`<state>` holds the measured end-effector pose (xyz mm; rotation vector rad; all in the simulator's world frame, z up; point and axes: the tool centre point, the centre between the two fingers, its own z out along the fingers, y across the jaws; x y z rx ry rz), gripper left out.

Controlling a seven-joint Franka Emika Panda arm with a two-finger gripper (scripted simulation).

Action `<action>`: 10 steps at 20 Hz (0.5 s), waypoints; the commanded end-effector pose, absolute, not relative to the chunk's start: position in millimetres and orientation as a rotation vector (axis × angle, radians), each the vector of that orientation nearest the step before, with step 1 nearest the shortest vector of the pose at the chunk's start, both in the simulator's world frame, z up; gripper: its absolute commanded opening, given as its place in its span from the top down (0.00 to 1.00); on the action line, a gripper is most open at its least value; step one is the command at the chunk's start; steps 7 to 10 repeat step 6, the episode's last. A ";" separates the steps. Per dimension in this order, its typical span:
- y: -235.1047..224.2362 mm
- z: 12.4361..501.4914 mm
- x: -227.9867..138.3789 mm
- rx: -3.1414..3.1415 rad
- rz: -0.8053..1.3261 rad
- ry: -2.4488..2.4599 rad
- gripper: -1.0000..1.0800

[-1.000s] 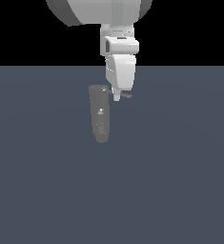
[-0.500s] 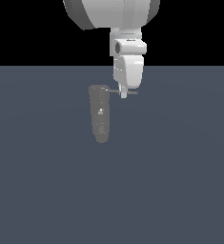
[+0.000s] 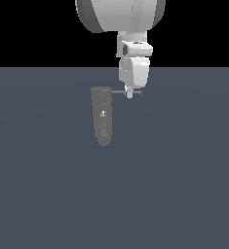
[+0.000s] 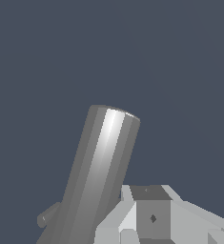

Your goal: Turn on the faucet by rotating a designated handle.

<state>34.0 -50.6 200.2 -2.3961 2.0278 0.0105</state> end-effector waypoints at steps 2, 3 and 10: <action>-77.5 200.6 43.3 -2.366 0.000 2.067 1.00; -79.9 200.7 45.9 -2.365 0.000 2.068 1.00; -84.6 200.7 51.0 -2.363 0.000 2.070 1.00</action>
